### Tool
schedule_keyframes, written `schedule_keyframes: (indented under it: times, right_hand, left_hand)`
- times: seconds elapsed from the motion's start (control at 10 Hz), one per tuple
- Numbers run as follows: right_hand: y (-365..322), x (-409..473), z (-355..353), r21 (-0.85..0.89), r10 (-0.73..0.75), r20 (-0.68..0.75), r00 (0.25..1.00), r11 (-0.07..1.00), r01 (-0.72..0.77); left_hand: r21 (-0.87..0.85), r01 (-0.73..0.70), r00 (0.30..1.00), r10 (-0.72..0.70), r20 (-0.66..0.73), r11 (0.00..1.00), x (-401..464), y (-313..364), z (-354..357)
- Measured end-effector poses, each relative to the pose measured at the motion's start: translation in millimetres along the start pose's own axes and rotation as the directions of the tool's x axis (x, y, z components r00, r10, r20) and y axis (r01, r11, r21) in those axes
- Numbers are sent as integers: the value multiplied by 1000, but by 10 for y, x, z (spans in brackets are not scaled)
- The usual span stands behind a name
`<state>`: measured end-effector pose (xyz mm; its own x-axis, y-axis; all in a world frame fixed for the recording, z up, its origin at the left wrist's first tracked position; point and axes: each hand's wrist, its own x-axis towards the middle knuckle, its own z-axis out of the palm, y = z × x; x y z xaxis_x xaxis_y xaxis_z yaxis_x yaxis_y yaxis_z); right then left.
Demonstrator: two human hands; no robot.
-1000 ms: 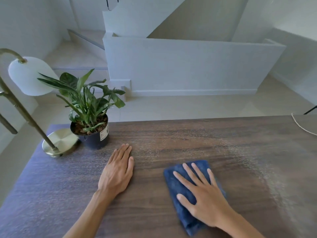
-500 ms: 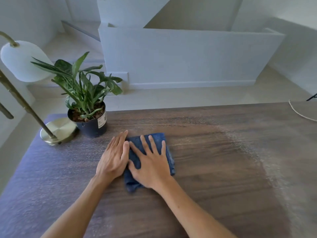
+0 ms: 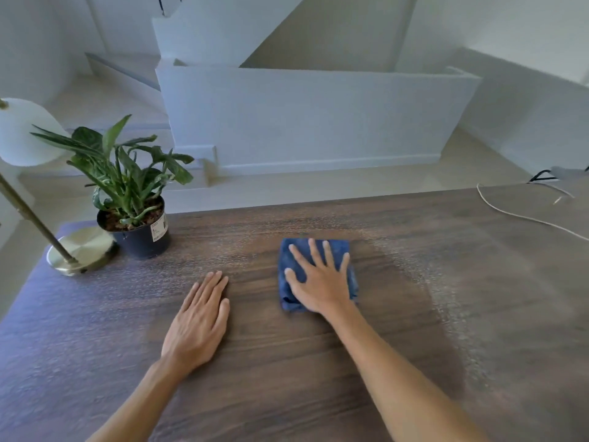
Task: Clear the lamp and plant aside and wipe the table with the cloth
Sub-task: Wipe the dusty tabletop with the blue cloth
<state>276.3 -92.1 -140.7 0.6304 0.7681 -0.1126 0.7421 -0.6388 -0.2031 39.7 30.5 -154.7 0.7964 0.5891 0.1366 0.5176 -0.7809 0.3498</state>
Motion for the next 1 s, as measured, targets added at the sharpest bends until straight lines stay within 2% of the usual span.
schedule_keyframes:
  times: [0.1, 0.2, 0.3, 0.4, 0.5, 0.6, 0.7, 0.8, 0.9, 1.0]
  right_hand:
    - [-436, -893, 5, -36, -332, -98, 938, 943, 330]
    - [224, -1884, 42, 105, -211, 110, 971, 974, 199]
    - [1139, -1923, -234, 2, -62, 228, 972, 998, 63]
    - [1900, -1370, -455, -211, -136, 2, 991, 968, 133]
    - [1536, -808, -371, -88, -9, -12, 1000, 996, 8]
    - [990, -1291, -143, -84, -244, -41, 969, 967, 240]
    - [943, -2535, -11, -74, -478, -27, 878, 877, 475]
    - [1874, -3061, -175, -147, -493, 75, 867, 855, 498]
    - [2643, -2478, -419, -202, -219, -21, 975, 956, 211]
    - [2280, -1697, -418, -152, -83, -35, 996, 985, 76]
  left_hand:
    - [13, -10, 1000, 10, -17, 1000, 11, -66, -28]
    - [16, -7, 1000, 7, 5, 1000, 23, -51, -53]
    - [42, 55, 998, -56, 22, 998, -66, 71, -21]
    - [29, 86, 995, -87, 38, 996, -294, 440, 65]
    - [32, 35, 997, -37, 63, 999, -353, 869, 188]
    - [40, 47, 997, -49, 54, 998, -330, 1065, 289]
    - [20, 39, 998, -40, 38, 999, -369, 1044, 302]
    - [0, 29, 999, -28, 37, 1000, -479, 1082, 283]
    - [1, 18, 1000, -18, 15, 1000, -695, 1231, 307]
    - [2, -13, 1000, 13, 23, 1000, -846, 1299, 335]
